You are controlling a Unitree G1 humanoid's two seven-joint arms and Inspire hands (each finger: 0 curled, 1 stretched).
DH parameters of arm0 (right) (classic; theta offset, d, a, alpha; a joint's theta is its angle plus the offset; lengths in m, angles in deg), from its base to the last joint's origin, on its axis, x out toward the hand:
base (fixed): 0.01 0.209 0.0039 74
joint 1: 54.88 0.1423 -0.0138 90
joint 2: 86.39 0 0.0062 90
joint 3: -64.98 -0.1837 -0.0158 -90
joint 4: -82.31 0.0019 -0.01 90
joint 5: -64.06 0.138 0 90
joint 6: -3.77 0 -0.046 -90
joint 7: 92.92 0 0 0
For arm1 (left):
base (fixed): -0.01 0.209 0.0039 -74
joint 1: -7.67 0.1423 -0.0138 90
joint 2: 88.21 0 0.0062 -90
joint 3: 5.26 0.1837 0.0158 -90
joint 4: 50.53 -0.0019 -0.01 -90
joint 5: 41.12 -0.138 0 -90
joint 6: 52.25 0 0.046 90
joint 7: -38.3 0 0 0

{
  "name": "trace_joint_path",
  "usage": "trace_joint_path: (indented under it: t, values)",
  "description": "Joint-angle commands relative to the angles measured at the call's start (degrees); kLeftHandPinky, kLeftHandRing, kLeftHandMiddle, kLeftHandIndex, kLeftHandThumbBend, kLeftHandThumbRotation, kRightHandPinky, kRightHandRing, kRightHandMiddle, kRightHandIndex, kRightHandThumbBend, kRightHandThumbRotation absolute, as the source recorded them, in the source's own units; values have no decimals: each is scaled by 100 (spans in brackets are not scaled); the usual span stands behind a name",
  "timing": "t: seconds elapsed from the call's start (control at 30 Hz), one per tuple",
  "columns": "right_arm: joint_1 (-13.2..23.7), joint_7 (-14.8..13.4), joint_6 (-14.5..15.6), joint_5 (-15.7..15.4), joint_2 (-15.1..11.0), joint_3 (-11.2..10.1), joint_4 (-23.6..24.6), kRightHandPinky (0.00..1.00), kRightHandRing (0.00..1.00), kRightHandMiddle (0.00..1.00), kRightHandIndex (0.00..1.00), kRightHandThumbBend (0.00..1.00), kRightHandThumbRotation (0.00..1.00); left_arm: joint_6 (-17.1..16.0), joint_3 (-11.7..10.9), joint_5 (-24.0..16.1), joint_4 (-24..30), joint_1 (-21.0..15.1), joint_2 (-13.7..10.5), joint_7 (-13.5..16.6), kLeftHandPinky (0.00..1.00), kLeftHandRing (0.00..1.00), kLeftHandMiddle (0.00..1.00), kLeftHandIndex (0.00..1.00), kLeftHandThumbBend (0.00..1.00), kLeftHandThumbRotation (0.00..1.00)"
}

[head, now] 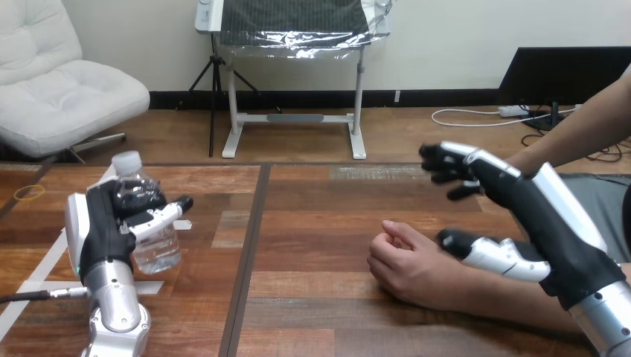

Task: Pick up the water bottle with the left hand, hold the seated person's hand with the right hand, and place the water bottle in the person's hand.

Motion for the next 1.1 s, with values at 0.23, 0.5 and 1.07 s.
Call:
trace_joint_path:
  t: [0.23, 0.5, 1.07]
  values:
    - [690, -15, 289, -339, -458, -74, -81, 63, 78, 82, 84, 98, 68, -149, 50, -120, 1428, -20, -27, -97, 34, 40, 44, 45, 68, 0]
    - [877, 49, 256, -631, -780, -4, -385, 63, 79, 83, 85, 99, 61, -122, 78, -214, 1968, 108, -52, -159, 34, 40, 45, 45, 68, 0]
    - [1167, 348, 206, -774, -1283, 107, -1006, 64, 82, 85, 86, 100, 43, -27, 58, -214, 2949, 346, -66, -469, 29, 37, 42, 43, 68, 0]
